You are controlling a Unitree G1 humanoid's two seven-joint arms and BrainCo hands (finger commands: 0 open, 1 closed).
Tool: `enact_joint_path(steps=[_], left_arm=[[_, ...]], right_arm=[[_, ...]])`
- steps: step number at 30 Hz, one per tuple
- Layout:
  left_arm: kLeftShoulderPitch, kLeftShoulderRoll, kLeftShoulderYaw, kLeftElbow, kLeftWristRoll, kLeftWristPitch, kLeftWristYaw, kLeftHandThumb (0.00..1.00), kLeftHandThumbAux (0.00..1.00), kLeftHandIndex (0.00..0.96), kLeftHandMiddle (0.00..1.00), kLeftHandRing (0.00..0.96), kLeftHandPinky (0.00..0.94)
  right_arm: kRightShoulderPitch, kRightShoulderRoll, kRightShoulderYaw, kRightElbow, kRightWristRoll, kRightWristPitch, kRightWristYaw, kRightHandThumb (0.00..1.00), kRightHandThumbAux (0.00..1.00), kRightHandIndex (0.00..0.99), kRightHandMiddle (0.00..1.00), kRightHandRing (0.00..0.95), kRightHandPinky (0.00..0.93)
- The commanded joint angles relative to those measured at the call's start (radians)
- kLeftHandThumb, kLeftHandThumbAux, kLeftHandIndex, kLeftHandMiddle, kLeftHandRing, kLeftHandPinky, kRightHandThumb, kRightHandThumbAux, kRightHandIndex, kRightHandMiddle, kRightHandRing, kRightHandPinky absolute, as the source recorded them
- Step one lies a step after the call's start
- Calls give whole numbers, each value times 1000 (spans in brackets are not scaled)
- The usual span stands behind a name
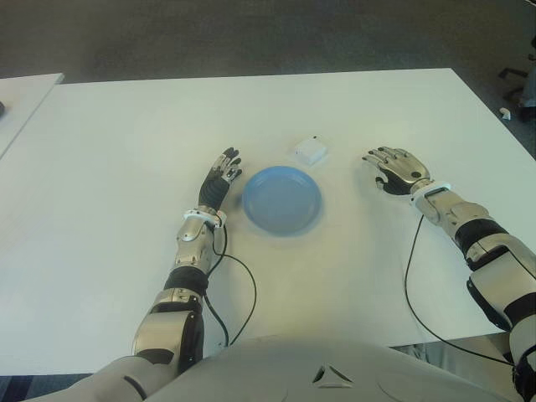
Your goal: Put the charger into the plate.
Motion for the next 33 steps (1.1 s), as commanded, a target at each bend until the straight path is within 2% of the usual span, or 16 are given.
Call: enact_joint_path(steps=[1, 6, 12, 21, 33], left_arm=[[10, 1, 0, 29, -1, 23, -9, 0, 496, 53, 53, 16, 9], [8, -1, -2, 31, 4, 29, 0, 0, 497, 55, 56, 17, 7], [9, -3, -7, 33, 13, 23, 3, 0, 505, 51, 60, 20, 2], [10, -5, -13, 37, 18, 17, 10, 0, 534, 44, 63, 21, 0], [14, -13, -18, 25, 20, 22, 15, 0, 549, 54, 72, 28, 0]], right_arm=[[-57, 43, -22, -2, 11, -23, 11, 0, 607, 0, 0, 0, 0], [-136, 86, -29, 28, 4, -20, 26, 0, 538, 0, 0, 0, 0], [-216, 151, -23, 87, -5, 13, 26, 0, 506, 0, 0, 0, 0], [-280, 245, -30, 132, 12, 41, 35, 0, 557, 0, 0, 0, 0], [-329, 306, -44, 173, 33, 43, 67, 0, 598, 0, 0, 0, 0]])
